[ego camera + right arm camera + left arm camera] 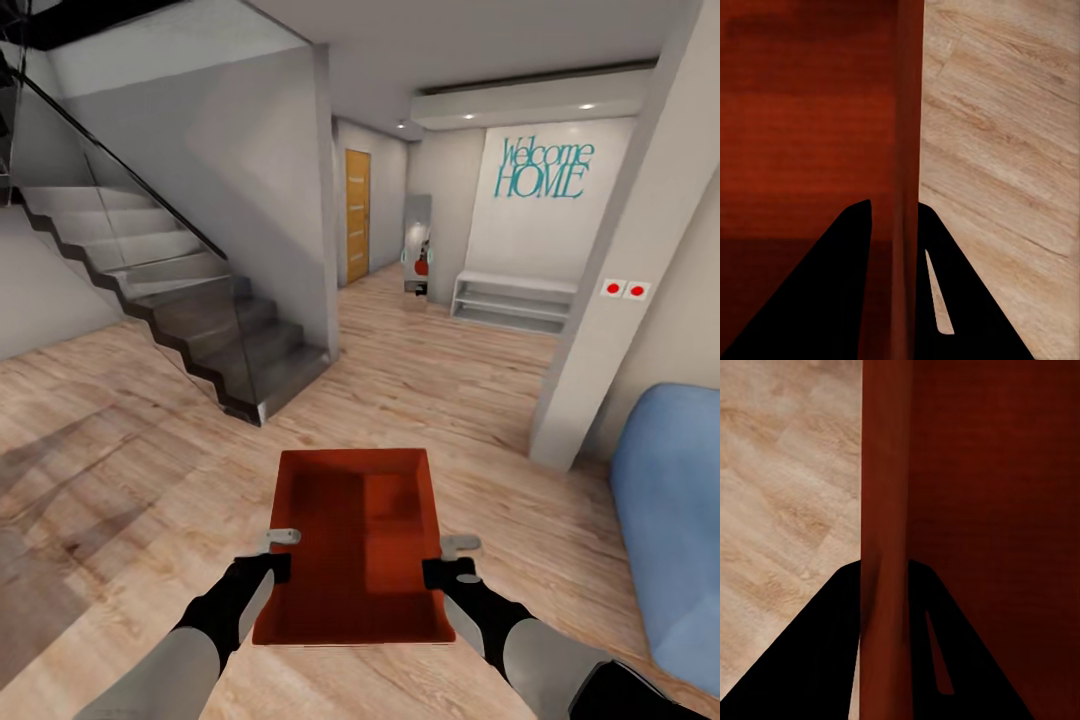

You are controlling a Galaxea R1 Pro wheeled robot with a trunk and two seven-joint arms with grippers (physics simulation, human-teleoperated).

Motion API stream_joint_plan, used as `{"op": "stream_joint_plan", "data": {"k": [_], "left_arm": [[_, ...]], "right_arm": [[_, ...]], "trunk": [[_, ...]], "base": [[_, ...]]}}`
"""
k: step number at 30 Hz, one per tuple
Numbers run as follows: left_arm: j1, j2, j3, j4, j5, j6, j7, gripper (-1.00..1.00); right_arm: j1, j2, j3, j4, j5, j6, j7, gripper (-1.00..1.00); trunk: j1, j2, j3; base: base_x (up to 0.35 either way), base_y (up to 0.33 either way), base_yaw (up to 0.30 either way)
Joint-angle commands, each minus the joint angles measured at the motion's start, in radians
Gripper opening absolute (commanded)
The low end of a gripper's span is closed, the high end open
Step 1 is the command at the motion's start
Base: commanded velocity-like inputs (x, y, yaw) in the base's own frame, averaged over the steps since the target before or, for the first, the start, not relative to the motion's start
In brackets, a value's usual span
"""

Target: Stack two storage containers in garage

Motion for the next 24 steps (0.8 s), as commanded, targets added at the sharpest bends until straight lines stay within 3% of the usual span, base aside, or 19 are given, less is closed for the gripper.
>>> {"op": "stream_joint_plan", "data": {"k": [1, 13, 24], "left_arm": [[0.0, 0.006, -0.002, 0.007, -0.013, 0.009, 0.009, -1.0], [0.0, 0.006, -0.002, 0.007, -0.014, 0.009, 0.009, -1.0], [0.0, 0.006, -0.002, 0.007, -0.014, 0.009, 0.009, -1.0]], "right_arm": [[-0.002, -0.014, -0.032, -0.003, 0.015, -0.008, -0.023, -1.0], [-0.002, -0.014, -0.032, -0.003, 0.015, -0.009, -0.025, -1.0], [-0.002, -0.013, -0.032, -0.003, 0.015, -0.008, -0.023, -1.0]], "trunk": [[0.001, -0.002, -0.002], [0.001, -0.002, -0.002], [0.001, -0.002, -0.002]], "base": [[0.323, 0.0, 0.0], [0.323, 0.0, -0.014], [0.323, 0.0, -0.225]]}}
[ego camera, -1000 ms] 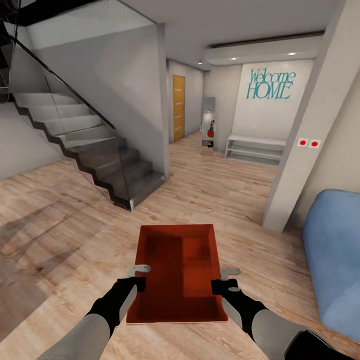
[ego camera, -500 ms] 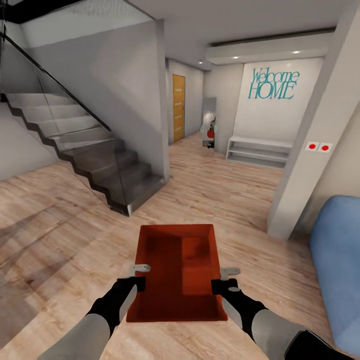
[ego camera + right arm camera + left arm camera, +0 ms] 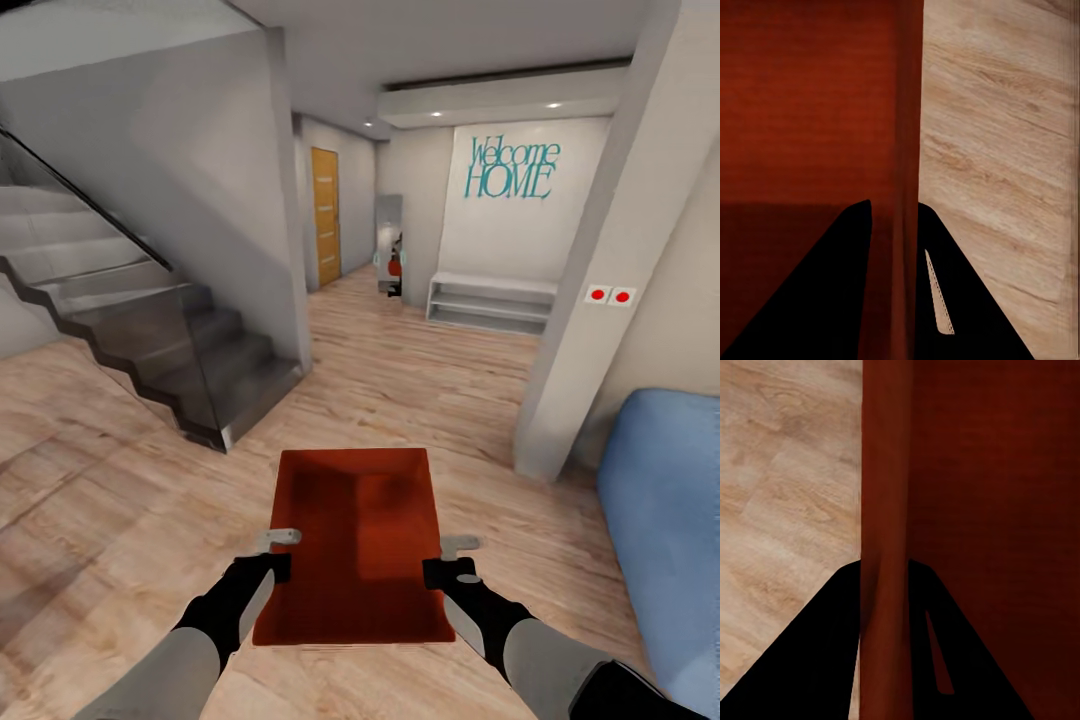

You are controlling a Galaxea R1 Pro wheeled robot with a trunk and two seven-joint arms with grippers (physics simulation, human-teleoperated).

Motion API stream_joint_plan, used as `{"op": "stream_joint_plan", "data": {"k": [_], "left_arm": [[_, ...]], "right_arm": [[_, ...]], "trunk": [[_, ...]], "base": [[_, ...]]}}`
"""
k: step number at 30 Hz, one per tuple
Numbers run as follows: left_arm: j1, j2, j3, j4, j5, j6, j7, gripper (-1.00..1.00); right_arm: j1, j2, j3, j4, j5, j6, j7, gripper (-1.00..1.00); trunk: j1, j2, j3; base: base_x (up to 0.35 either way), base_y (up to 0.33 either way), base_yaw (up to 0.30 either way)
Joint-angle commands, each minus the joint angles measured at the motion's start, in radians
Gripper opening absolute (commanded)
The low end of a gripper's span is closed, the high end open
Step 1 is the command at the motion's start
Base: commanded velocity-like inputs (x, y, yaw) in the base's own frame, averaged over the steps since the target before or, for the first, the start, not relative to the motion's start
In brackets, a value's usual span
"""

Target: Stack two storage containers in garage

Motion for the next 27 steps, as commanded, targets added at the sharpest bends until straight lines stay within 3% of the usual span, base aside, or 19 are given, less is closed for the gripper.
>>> {"op": "stream_joint_plan", "data": {"k": [1, 22, 27], "left_arm": [[0.0, 0.006, -0.002, 0.007, -0.014, 0.01, 0.009, -1.0], [0.001, 0.006, -0.002, 0.007, -0.014, 0.011, 0.009, -1.0], [0.0, 0.006, -0.002, 0.007, -0.014, 0.011, 0.009, -1.0]], "right_arm": [[-0.002, -0.013, -0.032, -0.002, 0.015, -0.007, -0.023, -1.0], [-0.003, -0.013, -0.032, -0.002, 0.015, -0.006, -0.023, -1.0], [-0.003, -0.013, -0.032, -0.002, 0.015, -0.006, -0.023, -1.0]], "trunk": [[0.001, -0.002, -0.002], [0.001, -0.002, -0.002], [0.001, -0.002, -0.002]], "base": [[0.323, 0.0, -0.24], [0.323, 0.0, -0.24], [0.323, 0.0, -0.079]]}}
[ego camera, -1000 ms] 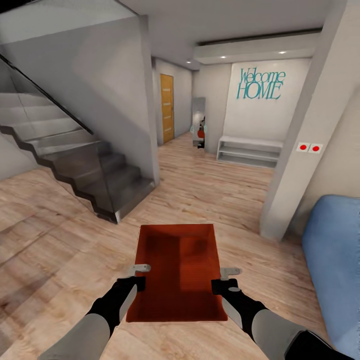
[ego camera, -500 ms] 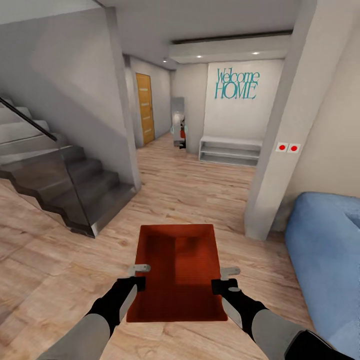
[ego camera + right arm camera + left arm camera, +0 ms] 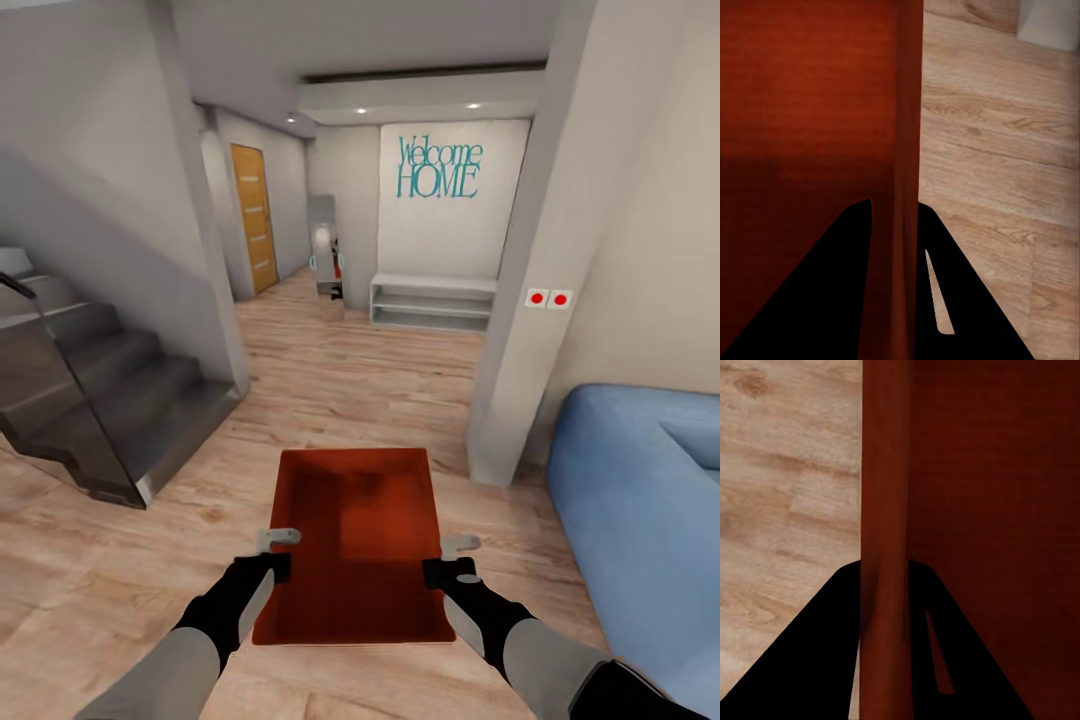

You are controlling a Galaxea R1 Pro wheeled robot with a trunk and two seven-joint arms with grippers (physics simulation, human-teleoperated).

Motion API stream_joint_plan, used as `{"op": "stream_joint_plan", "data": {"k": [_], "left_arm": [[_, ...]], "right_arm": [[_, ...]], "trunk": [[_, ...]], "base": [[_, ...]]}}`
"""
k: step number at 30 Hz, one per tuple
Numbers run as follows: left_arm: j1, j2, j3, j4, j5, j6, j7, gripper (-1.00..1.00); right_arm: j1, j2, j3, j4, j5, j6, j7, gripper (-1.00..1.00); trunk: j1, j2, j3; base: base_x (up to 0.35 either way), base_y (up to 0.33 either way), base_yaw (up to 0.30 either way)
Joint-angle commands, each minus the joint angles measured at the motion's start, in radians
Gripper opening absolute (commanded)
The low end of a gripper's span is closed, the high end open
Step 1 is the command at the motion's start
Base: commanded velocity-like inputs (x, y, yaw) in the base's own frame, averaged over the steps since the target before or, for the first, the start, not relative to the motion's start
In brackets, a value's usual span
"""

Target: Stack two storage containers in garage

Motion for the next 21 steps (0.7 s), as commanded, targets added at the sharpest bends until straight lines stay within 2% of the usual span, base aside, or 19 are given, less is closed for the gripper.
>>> {"op": "stream_joint_plan", "data": {"k": [1, 21], "left_arm": [[0.0, 0.005, -0.001, 0.009, -0.015, 0.01, 0.009, -1.0], [0.0, 0.005, -0.001, 0.009, -0.014, 0.01, 0.01, -1.0]], "right_arm": [[-0.002, -0.014, -0.032, -0.003, 0.016, -0.005, -0.022, -1.0], [-0.002, -0.015, -0.032, -0.003, 0.016, -0.004, -0.022, -1.0]], "trunk": [[0.001, -0.002, -0.002], [0.001, -0.002, -0.002]], "base": [[0.323, 0.0, -0.01], [0.323, 0.0, -0.001]]}}
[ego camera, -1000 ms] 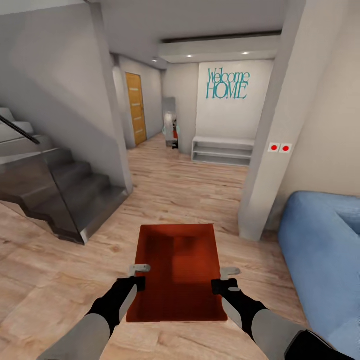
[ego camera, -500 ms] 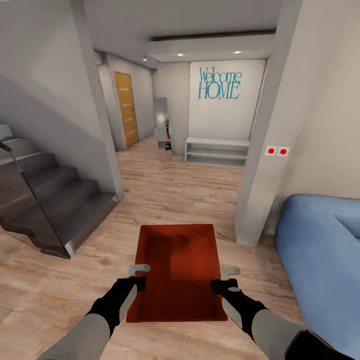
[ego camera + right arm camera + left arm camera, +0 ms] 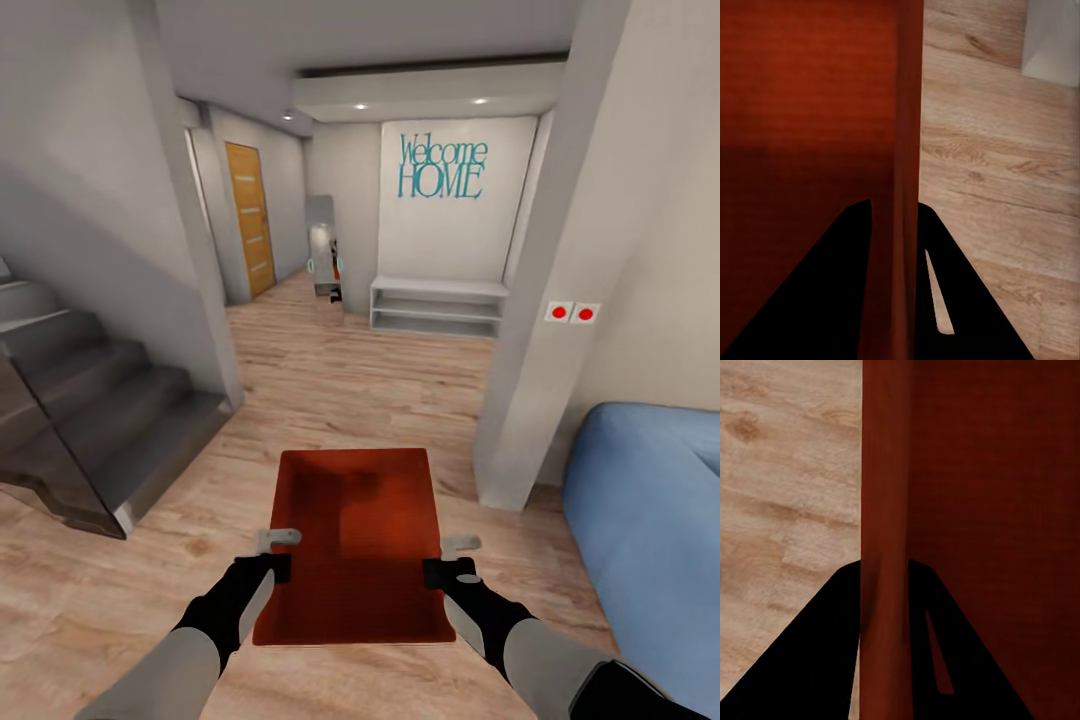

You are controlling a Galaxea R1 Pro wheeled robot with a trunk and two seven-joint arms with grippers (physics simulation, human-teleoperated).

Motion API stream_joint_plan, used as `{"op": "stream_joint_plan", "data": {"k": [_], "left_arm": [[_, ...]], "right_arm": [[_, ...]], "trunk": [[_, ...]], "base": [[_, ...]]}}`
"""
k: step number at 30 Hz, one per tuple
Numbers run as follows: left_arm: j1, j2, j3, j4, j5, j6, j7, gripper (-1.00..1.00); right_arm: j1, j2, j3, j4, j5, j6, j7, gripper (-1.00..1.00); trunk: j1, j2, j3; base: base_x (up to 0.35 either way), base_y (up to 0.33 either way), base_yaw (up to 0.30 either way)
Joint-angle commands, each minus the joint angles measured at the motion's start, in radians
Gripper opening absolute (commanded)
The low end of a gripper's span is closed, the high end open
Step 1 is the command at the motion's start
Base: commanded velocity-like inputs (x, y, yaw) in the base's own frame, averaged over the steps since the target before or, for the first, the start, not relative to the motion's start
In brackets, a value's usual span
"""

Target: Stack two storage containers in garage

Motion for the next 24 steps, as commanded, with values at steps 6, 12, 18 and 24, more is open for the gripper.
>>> {"op": "stream_joint_plan", "data": {"k": [6, 12, 18, 24], "left_arm": [[0.0, 0.007, -0.002, 0.007, -0.013, 0.01, 0.009, -1.0], [0.0, 0.007, -0.002, 0.007, -0.013, 0.01, 0.008, -1.0], [0.0, 0.007, -0.002, 0.007, -0.013, 0.009, 0.008, -1.0], [0.0, 0.007, -0.002, 0.007, -0.013, 0.01, 0.009, -1.0]], "right_arm": [[-0.002, -0.014, -0.032, -0.003, 0.016, -0.005, -0.024, -1.0], [-0.002, -0.014, -0.032, -0.003, 0.016, -0.005, -0.024, -1.0], [-0.002, -0.013, -0.032, -0.003, 0.016, -0.005, -0.024, -1.0], [-0.002, -0.013, -0.032, -0.003, 0.016, -0.005, -0.024, -1.0]], "trunk": [[0.001, -0.002, -0.002], [0.001, -0.002, -0.002], [0.001, -0.002, -0.002], [0.001, -0.002, -0.002]], "base": [[0.323, 0.0, 0.0], [0.323, 0.0, 0.0], [0.323, 0.0, 0.0], [0.323, 0.0, 0.0]]}}
